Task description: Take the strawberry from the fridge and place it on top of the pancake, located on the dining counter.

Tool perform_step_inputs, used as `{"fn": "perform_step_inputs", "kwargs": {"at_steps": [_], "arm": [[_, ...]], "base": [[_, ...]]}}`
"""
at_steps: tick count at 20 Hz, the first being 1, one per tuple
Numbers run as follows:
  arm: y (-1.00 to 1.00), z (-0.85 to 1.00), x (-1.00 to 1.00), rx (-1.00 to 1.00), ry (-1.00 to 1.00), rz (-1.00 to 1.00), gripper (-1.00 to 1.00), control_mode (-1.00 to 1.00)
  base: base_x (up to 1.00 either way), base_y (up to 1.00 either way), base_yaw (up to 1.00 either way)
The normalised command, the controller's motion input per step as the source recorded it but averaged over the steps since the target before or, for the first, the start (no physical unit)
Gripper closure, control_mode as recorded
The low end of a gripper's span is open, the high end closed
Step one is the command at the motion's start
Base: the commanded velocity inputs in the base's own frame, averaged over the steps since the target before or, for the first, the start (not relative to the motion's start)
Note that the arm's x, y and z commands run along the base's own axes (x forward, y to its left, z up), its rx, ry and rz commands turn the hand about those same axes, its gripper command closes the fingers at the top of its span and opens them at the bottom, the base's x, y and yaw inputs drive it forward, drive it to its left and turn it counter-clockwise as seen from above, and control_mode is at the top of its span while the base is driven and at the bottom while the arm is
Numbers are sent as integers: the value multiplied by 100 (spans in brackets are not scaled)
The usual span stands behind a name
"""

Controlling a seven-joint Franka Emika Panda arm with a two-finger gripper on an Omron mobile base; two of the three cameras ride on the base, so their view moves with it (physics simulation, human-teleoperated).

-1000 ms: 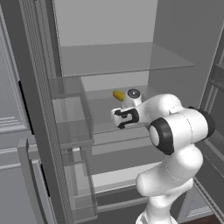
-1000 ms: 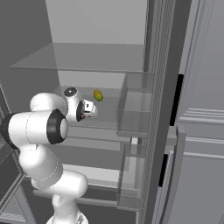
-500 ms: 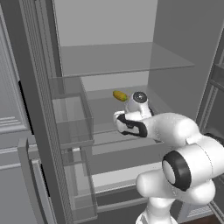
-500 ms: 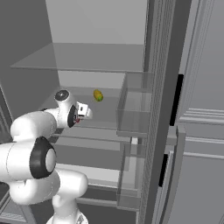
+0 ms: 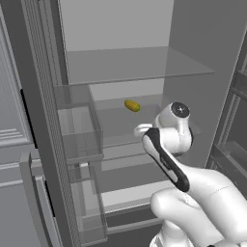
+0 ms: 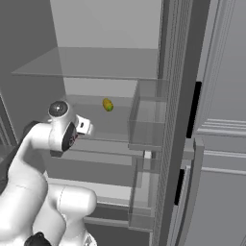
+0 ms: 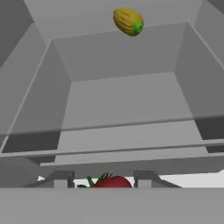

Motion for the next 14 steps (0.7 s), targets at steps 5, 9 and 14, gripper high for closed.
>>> {"fn": "perform_step_inputs", "kwargs": {"at_steps": [5, 9, 14], "arm": [[-16, 70, -97, 2, 0, 0, 100, -100], [-13, 66, -96, 0, 0, 0, 100, -100], [-7, 67, -81, 0, 0, 0, 100, -100]], "base": [[0, 0, 0], [0, 0, 0], [0, 0, 0]]}}
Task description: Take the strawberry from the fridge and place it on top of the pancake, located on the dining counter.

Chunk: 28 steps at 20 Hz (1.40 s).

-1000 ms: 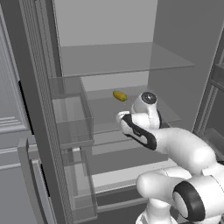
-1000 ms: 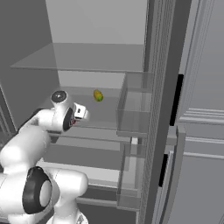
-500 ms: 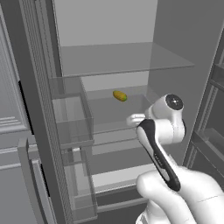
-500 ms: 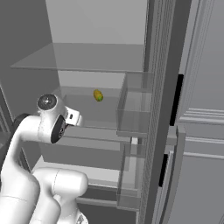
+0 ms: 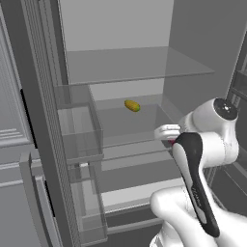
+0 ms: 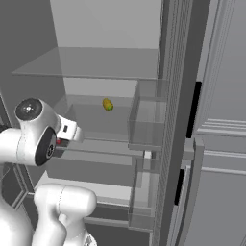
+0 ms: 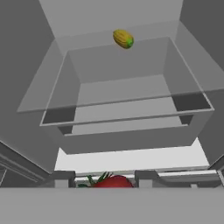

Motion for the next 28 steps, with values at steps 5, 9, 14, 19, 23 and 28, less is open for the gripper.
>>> {"fn": "perform_step_inputs", "kwargs": {"at_steps": [5, 9, 14, 19, 23, 28], "arm": [[-4, 9, -51, 0, 4, 0, 100, -100], [0, -11, -1, 0, 16, 0, 100, -100], [6, -14, -17, 0, 1, 0, 100, 100], [0, 0, 0, 0, 0, 0, 100, 100], [0, 0, 0, 0, 0, 0, 100, 100], [0, 0, 0, 0, 0, 0, 100, 100]], "base": [[0, 0, 0], [0, 0, 0], [-59, 10, 0], [-100, 7, 2], [-100, 31, 24], [-75, 31, 46]]}}
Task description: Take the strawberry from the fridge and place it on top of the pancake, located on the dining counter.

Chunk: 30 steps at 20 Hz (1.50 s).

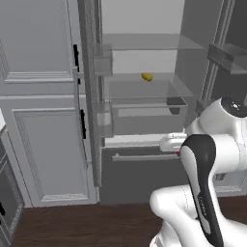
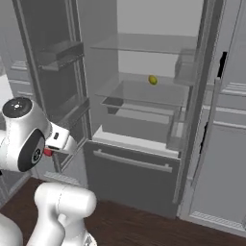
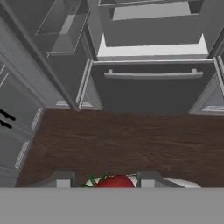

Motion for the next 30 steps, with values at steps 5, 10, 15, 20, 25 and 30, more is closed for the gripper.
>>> {"fn": "perform_step_inputs", "kwargs": {"at_steps": [5, 10, 15, 20, 25, 30], "arm": [[0, 0, 0, 0, 0, 0, 100, 100], [0, 0, 0, 0, 0, 0, 100, 100], [0, 0, 0, 0, 0, 0, 100, 100], [0, 0, 0, 0, 0, 0, 100, 100], [0, 0, 0, 0, 0, 0, 100, 100], [0, 0, 0, 0, 0, 0, 100, 100]], "base": [[-67, 30, 51], [-54, 34, 57], [-28, 56, 64], [-14, 82, 63], [0, 100, 55], [4, 100, 50]]}}
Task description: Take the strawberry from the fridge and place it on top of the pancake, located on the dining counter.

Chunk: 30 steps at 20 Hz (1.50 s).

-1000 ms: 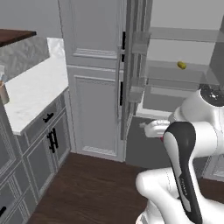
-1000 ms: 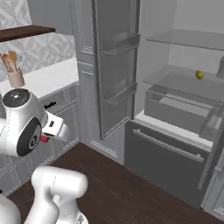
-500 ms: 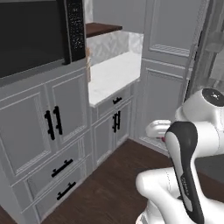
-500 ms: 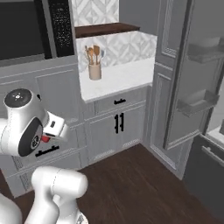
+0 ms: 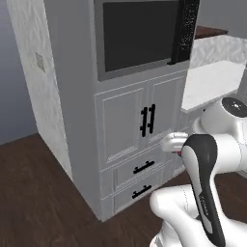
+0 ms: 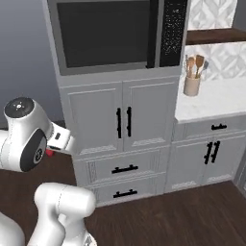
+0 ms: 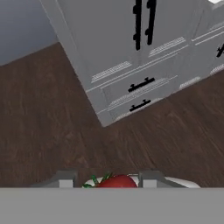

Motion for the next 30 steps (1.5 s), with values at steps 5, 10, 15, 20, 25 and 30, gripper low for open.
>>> {"fn": "perform_step_inputs", "kwargs": {"at_steps": [5, 10, 15, 20, 25, 30], "arm": [[0, 0, 0, 0, 0, 0, 100, 100], [0, 0, 0, 0, 0, 0, 100, 100], [0, 0, 0, 0, 0, 0, 100, 100], [0, 0, 0, 0, 0, 0, 100, 100], [0, 0, 0, 0, 0, 0, 100, 100], [0, 0, 0, 0, 0, 0, 100, 100]], "base": [[18, 100, 48], [28, 100, 47], [85, 71, 42], [100, 36, 40], [100, 18, 48], [100, 1, 57]]}}
